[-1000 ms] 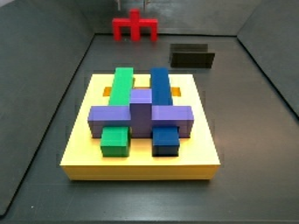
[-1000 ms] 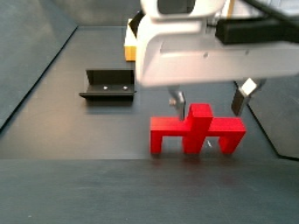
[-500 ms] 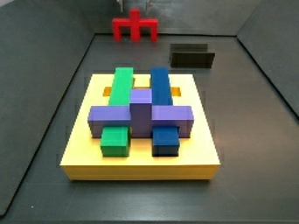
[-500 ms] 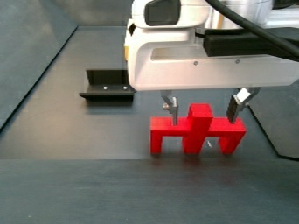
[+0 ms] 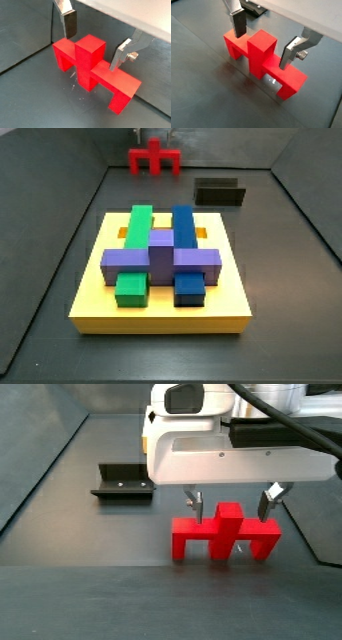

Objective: Pick up the red object. Move up. Move to above the board. Insert the red object.
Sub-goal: Pick up the red object.

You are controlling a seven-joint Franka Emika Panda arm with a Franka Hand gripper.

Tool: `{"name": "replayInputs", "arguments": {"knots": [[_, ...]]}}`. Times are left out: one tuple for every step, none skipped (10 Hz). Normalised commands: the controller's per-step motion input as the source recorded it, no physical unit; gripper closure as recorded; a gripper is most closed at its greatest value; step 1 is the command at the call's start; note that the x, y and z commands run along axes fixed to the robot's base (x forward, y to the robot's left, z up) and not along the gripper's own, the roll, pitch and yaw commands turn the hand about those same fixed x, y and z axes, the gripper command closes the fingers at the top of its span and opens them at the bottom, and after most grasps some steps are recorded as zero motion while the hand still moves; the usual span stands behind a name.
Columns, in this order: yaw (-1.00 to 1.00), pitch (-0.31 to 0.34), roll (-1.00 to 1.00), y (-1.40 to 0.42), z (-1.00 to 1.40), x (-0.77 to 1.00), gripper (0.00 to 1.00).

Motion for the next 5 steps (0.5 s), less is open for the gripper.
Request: {"name": "replayInputs", "arguments": {"knots": [[0.06, -0.05, -0.01, 0.0, -0.1, 0.0, 0.0], [0.02, -0.056, -0.04, 0.0, -0.03, -0.03, 0.0], [0.0, 0.0, 0.0, 0.0, 0.0, 0.0, 0.0], [0.0, 0.0, 0.0, 0.0, 0.0, 0.0, 1.0], [0.0, 0.0, 0.0, 0.0, 0.0, 0.0, 1.0]]}}
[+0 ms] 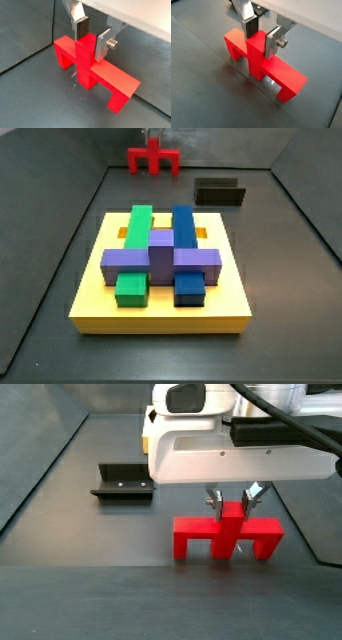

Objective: Pick up the red object. Move up. Move to above the board. Insert the red object.
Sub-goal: Pick up the red object.

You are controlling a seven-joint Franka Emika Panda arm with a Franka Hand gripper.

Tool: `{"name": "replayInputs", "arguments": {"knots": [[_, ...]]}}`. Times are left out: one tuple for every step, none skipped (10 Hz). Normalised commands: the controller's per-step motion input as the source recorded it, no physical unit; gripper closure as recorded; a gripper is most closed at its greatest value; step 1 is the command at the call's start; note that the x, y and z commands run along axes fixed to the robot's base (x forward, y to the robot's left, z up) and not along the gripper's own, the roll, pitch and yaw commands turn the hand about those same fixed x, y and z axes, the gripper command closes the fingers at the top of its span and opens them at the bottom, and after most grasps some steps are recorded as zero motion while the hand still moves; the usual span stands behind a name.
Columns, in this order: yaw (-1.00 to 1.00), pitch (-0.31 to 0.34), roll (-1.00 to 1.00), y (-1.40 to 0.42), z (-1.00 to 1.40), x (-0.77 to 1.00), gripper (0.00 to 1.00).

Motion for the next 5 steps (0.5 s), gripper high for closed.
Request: {"name": "replayInputs", "arguments": {"knots": [[0.0, 0.0, 0.0, 0.0, 0.0, 0.0, 1.0], [0.0, 0.0, 0.0, 0.0, 0.0, 0.0, 1.0], [0.0, 0.0, 0.0, 0.0, 0.0, 0.0, 1.0], [0.0, 0.0, 0.0, 0.0, 0.0, 0.0, 1.0], [0.0, 0.0, 0.0, 0.0, 0.0, 0.0, 1.0]]}}
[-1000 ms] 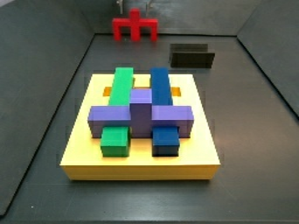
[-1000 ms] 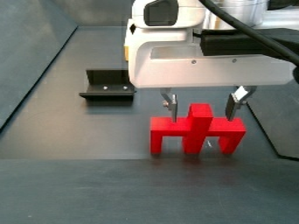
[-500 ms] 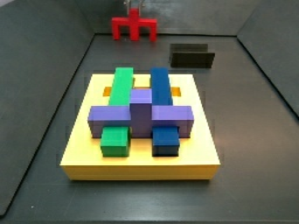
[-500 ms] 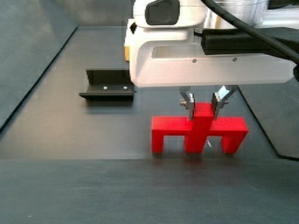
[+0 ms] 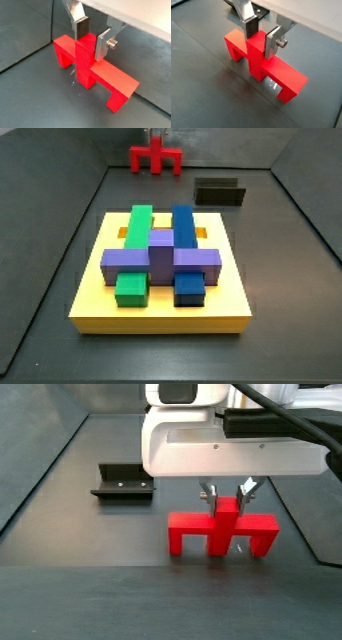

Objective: Pick up the red object. Move up. Move to above the board. Insert the red object.
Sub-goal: Pick up the red object.

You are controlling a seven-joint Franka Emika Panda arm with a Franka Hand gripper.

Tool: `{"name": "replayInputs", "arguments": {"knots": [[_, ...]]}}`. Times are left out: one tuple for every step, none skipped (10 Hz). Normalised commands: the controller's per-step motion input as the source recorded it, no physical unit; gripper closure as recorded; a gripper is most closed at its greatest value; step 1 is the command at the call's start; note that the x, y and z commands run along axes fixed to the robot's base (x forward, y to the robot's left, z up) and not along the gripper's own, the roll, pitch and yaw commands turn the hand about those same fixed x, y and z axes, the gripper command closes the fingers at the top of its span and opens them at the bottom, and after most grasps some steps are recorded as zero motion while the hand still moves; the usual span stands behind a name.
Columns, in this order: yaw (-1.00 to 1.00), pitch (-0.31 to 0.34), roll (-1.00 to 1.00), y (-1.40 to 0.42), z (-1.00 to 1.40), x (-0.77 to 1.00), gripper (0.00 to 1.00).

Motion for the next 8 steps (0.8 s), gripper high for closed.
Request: {"name": "replayInputs", "arguments": {"knots": [[0.0, 0.0, 0.0, 0.0, 0.0, 0.0, 1.0], [0.0, 0.0, 0.0, 0.0, 0.0, 0.0, 1.0], [0.0, 0.0, 0.0, 0.0, 0.0, 0.0, 1.0], [0.0, 0.0, 0.0, 0.0, 0.0, 0.0, 1.0], [0.0, 0.0, 0.0, 0.0, 0.0, 0.0, 1.0], [0.0, 0.0, 0.0, 0.0, 0.0, 0.0, 1.0], [0.0, 0.0, 0.0, 0.0, 0.0, 0.0, 1.0], [0.0, 0.0, 0.0, 0.0, 0.0, 0.0, 1.0]]}}
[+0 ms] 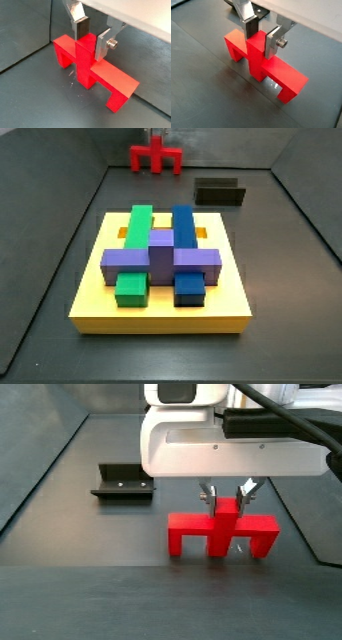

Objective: Pick up the red object. Move up. Move to above the board. Insert the red object.
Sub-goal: Pick up the red object, then move up, then move to above the board.

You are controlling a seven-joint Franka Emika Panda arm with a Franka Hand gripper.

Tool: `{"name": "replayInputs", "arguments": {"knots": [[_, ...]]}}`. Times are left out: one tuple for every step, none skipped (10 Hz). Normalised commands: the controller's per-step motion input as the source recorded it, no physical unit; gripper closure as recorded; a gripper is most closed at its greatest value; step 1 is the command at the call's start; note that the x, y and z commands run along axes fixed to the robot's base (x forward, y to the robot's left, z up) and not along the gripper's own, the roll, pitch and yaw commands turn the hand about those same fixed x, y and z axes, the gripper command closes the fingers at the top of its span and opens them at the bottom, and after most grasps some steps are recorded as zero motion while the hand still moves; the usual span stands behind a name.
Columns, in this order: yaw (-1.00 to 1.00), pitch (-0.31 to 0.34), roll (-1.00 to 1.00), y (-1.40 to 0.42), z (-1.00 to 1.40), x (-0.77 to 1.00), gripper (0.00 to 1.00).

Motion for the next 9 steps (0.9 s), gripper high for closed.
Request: {"name": "replayInputs", "arguments": {"knots": [[0.0, 0.0, 0.0, 0.0, 0.0, 0.0, 1.0], [0.0, 0.0, 0.0, 0.0, 0.83, 0.0, 1.0], [0.01, 0.028, -0.01, -0.05, 0.78, -0.05, 1.0], [0.01, 0.046, 0.02, -0.05, 0.52, -0.08, 1.0], [0.02, 0.035, 0.06, -0.03, 0.24, -0.03, 1.0], [0.0, 0.0, 0.0, 0.0, 1.4, 0.0, 1.0], [-0.01, -0.004, -0.02, 0.01, 1.4, 0.0, 1.0], [-0.01, 0.018, 0.01, -0.01, 1.4, -0.05, 1.0], [0.0, 0.015, 0.01, 0.0, 1.4, 0.0, 1.0]]}}
